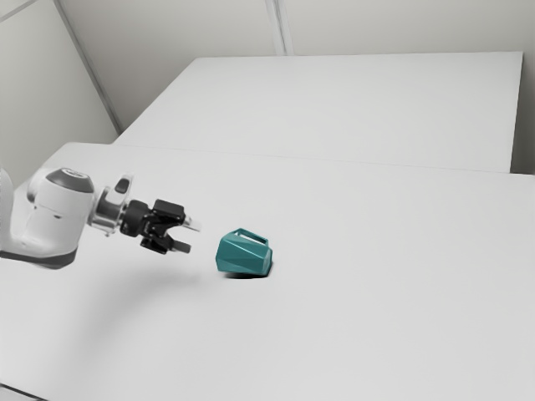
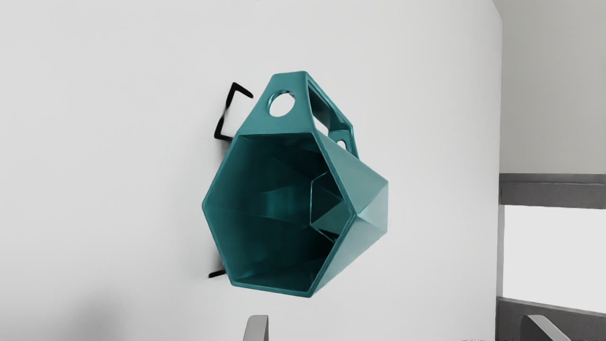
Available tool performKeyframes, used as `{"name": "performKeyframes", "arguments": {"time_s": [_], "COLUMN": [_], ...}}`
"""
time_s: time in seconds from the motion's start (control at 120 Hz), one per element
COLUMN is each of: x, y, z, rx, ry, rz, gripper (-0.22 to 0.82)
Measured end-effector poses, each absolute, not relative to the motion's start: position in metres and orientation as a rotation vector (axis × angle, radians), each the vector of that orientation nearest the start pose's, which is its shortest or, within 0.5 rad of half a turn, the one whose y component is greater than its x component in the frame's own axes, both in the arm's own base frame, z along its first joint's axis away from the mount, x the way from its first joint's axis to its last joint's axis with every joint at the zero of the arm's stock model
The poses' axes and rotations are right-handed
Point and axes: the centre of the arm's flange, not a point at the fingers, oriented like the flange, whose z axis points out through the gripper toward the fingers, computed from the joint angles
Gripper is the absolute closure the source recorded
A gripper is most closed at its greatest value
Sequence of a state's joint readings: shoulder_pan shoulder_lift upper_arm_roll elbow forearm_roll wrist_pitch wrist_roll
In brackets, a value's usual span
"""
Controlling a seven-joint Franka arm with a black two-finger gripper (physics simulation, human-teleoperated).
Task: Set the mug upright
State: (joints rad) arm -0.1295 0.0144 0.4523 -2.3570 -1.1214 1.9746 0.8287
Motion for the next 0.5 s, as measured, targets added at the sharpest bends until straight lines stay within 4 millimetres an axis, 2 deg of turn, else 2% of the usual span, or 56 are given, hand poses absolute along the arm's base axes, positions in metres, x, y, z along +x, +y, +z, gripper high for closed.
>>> {"name": "performKeyframes", "arguments": {"time_s": [0.217,0.5], "x": [0.488,0.494], "y": [0.091,0.080], "z": [0.311,0.296], "rx": [2.116,2.072], "ry": [0.116,0.038], "rz": [0.272,0.297], "gripper": [0.03,0.04]}}
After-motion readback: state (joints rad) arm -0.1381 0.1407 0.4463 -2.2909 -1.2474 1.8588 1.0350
